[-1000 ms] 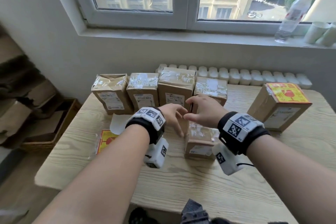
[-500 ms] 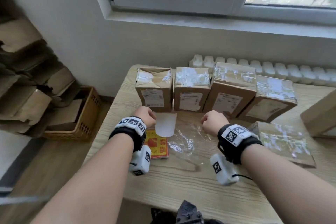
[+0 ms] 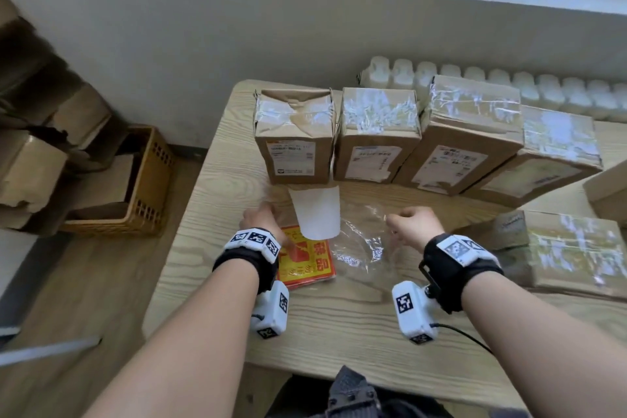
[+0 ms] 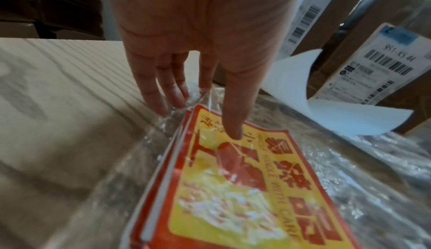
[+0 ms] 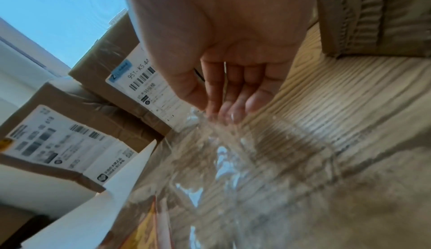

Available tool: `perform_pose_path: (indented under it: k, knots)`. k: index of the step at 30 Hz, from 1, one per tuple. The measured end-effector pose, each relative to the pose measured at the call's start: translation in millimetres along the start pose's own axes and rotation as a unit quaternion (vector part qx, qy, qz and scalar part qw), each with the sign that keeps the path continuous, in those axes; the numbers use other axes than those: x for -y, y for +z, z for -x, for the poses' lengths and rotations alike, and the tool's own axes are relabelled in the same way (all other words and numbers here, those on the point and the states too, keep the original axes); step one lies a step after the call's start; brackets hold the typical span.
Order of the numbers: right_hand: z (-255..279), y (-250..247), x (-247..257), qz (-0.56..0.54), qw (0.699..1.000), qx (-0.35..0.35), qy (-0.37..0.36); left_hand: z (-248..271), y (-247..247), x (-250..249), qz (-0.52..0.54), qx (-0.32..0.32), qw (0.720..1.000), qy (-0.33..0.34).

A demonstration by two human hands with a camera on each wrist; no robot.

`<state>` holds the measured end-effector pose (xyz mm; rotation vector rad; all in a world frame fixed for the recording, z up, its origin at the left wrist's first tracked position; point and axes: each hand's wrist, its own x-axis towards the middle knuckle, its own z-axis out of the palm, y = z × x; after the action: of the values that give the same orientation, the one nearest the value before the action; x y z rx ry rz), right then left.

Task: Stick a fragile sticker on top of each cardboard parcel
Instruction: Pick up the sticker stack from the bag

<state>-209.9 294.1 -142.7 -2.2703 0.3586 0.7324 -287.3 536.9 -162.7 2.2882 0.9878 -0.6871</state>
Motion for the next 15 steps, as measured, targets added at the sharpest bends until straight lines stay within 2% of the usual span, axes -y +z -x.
perform_pose_path:
  k: [4,6,11,13,15]
  knots:
    - [14,-10,6,0.090,0.994,-0.044,-0.047,3,6,0,-0.042,-0.034,0.998,0.016]
    - [10,-9,3,0.103,0.992,-0.031,-0.061,4,9,-6,-0.065,-0.036,0.996,0.047]
    - [2,-7,2,-0.012,0.998,0.066,-0.020,2,12,-25,-0.053,-0.023,0.995,0.086]
    - [8,-11,9,-0.096,0.986,0.134,0.020,-1,11,-30,-0.038,-0.028,0.996,0.075]
    - [13,-13,10,-0.127,0.969,0.210,0.038,-4,11,-31,-0.029,-0.015,0.997,0.063]
